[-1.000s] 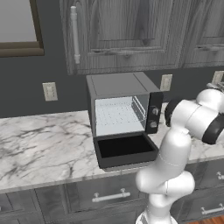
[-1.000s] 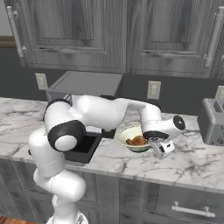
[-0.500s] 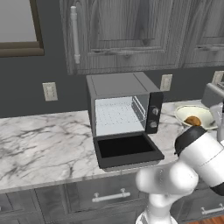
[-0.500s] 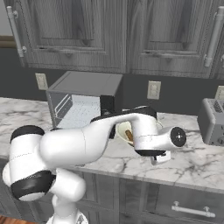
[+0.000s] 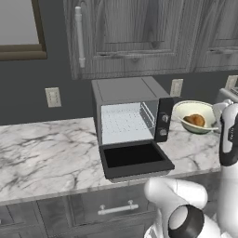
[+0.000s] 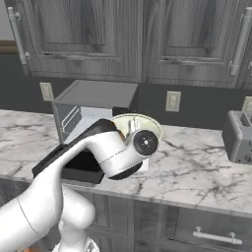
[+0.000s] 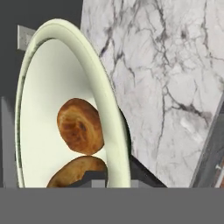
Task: Pick up the heated bread from the toaster oven and place it in the bowl. Then move the bread bowl to the dining counter.
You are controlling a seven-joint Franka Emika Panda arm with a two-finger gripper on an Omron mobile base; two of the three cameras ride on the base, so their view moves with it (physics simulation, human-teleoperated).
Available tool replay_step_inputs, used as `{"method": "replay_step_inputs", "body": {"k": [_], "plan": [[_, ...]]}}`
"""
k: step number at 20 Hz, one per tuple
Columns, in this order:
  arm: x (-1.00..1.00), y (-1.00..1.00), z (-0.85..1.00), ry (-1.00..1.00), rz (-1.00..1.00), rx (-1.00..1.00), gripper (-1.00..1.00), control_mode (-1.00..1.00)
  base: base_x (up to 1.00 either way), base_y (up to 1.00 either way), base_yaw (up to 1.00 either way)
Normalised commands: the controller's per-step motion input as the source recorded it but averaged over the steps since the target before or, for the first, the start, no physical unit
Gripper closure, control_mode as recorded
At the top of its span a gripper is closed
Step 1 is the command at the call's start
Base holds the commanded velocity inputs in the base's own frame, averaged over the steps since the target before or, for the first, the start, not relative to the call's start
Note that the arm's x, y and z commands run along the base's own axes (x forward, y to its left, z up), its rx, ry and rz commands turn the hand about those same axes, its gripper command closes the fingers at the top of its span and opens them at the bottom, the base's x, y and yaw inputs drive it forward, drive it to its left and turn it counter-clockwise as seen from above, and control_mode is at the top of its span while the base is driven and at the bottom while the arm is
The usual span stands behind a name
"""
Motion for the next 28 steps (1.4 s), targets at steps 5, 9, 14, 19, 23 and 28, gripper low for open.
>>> {"method": "replay_step_inputs", "body": {"k": [5,9,14,19,23,28], "plan": [[-0.59,1.00,0.87,-0.03,0.00,0.00,1.00,-1.00,0.00,0.00,0.00],[-0.33,0.37,0.45,0.00,0.00,0.09,1.00,-1.00,0.00,0.00,0.00],[0.00,0.00,0.00,0.00,0.00,0.02,1.00,-1.00,0.00,0.00,0.00],[0.00,0.00,0.00,0.00,0.00,0.00,1.00,1.00,-0.70,-0.45,0.16],[0.00,0.00,0.00,0.00,0.00,0.00,1.00,1.00,-0.96,-0.40,0.71],[0.00,0.00,0.00,0.00,0.00,0.00,1.00,1.00,-0.36,-0.11,1.00]]}}
